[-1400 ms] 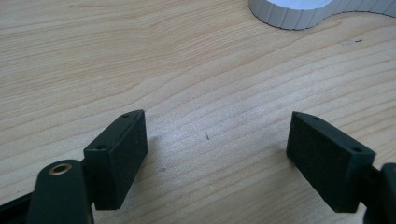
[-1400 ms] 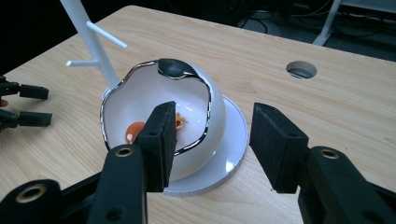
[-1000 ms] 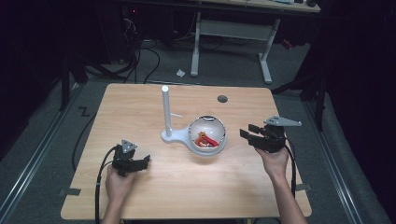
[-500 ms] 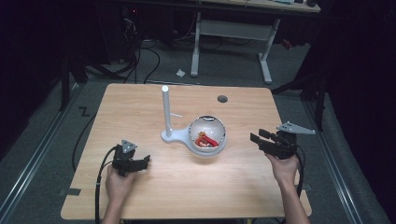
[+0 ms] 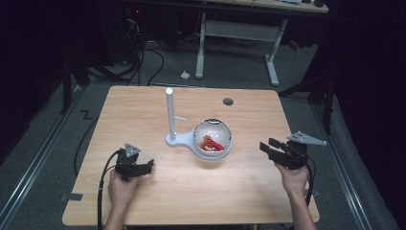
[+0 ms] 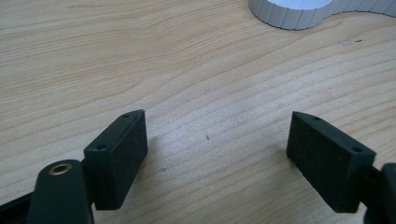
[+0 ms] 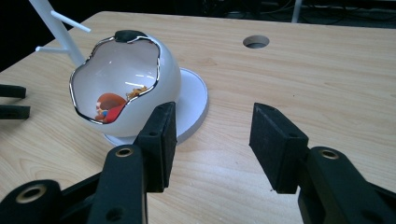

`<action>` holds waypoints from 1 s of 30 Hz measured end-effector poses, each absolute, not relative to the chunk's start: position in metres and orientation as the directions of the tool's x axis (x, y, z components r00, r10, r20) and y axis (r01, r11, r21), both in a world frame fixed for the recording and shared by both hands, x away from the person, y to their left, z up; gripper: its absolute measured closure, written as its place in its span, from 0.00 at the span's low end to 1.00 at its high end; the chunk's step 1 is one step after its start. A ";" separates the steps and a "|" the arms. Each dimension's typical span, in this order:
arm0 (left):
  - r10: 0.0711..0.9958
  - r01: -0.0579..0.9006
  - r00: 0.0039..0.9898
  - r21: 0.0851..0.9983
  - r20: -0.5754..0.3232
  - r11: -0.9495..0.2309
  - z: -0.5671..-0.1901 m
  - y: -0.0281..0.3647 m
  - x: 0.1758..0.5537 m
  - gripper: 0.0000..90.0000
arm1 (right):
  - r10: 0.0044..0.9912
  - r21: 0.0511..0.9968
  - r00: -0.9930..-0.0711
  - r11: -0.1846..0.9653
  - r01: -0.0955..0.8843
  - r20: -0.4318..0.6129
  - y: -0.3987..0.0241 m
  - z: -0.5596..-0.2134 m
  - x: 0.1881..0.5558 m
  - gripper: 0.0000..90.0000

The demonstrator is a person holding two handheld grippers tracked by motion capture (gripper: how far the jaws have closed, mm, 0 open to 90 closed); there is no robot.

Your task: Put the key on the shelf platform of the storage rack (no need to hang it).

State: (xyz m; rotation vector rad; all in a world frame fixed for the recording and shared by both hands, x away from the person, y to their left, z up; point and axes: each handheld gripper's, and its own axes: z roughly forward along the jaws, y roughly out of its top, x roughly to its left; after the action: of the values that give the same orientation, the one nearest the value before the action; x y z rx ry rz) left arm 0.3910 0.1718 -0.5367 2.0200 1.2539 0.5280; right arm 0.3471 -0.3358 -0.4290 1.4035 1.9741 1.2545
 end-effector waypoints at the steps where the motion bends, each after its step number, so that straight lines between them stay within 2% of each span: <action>1: 0.893 0.611 0.450 0.735 -0.017 -0.294 -0.537 0.172 0.391 0.23 | 0.898 0.844 -0.408 0.088 0.528 0.162 -0.336 -0.429 0.347 0.57; 30: 0.893 0.611 0.450 0.735 -0.016 -0.295 -0.537 0.172 0.391 0.23 | 0.891 0.820 -0.396 0.049 0.571 0.223 -0.334 -0.463 0.338 0.57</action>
State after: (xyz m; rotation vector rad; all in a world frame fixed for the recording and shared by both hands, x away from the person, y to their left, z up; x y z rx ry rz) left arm 0.3910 0.1717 -0.5367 2.0204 1.2543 0.5296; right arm 0.3379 -0.3336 -0.4629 1.4728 1.9883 1.2809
